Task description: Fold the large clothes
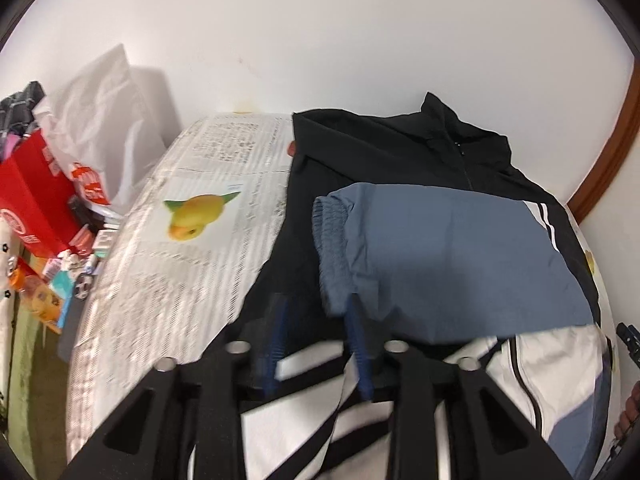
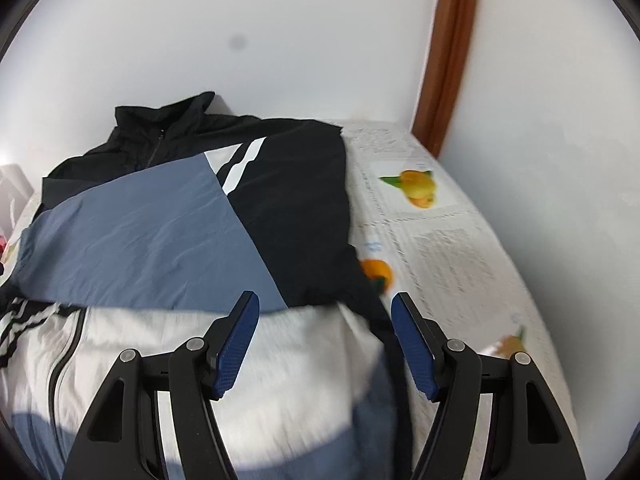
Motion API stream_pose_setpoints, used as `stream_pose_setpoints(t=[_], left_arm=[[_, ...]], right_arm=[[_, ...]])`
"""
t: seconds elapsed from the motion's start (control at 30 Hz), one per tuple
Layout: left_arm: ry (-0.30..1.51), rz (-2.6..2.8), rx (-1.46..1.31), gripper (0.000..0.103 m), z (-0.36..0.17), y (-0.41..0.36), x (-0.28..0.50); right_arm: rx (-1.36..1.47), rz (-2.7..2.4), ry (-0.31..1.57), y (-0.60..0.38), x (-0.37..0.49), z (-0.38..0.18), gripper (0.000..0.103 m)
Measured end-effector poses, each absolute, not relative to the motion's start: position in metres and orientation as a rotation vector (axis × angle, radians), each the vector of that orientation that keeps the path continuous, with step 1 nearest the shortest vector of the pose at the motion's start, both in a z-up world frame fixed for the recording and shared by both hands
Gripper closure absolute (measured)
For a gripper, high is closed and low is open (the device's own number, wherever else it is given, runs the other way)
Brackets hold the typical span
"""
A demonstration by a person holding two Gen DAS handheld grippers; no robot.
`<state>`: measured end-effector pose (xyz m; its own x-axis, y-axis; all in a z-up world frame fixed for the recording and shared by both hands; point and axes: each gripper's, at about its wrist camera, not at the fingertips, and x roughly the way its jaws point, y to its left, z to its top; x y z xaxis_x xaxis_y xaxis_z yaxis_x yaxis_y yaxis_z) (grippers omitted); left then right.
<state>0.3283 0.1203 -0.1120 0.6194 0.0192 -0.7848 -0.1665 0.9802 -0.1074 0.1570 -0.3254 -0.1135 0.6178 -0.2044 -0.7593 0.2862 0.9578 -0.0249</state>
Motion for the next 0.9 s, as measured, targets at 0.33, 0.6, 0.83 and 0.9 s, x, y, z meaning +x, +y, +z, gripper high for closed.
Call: stream_pose_setpoints(t=[0.33, 0.6, 0.83, 0.9], left_arm=[[0.948, 0.146, -0.180, 0.042, -0.127, 0.147, 0.245], [1.033, 0.133, -0.209, 0.037, -0.165, 0.158, 0.193], [1.028, 0.101, -0.200, 0.037, -0.170, 0.142, 0.166], [1.021, 0.100, -0.190, 0.037, -0.170, 0.136, 0.159]], right_arm=[[0.187, -0.234, 0.942, -0.340, 0.077, -0.145, 0.035], [0.245, -0.197, 0.980, -0.333, 0.042, -0.175, 0.035], [0.134, -0.217, 0.972, -0.305, 0.031, -0.184, 0.035], [0.131, -0.223, 0.957, -0.303, 0.025, -0.185, 0.036]])
